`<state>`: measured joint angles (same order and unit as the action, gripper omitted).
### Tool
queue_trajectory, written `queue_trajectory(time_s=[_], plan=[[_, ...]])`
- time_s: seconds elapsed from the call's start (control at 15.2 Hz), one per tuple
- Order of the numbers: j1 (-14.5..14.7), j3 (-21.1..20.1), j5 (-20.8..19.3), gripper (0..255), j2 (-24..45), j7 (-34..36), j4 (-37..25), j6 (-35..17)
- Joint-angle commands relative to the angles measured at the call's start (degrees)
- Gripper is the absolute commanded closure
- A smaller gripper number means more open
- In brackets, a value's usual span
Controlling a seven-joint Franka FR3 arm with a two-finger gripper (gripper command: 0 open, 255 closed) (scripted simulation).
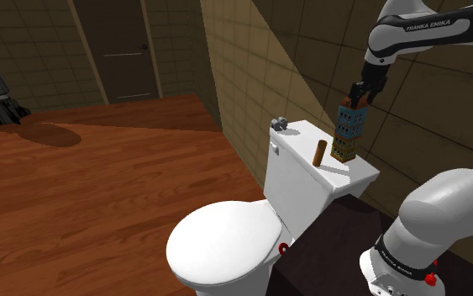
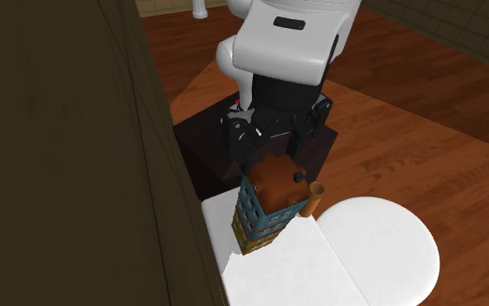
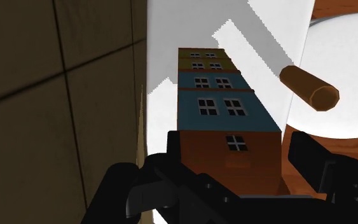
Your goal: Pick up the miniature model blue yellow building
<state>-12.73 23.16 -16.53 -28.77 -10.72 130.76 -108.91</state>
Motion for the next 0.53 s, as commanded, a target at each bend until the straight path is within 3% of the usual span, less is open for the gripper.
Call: queue_trajectory(time_s=[0.0,0.46], plan=[[0.0,0.0,0.0,255,0.0,0.0,0.1,0.0],[0.2,-0.4,0.4,255,0.0,-0.4,-2.9,3.0]])
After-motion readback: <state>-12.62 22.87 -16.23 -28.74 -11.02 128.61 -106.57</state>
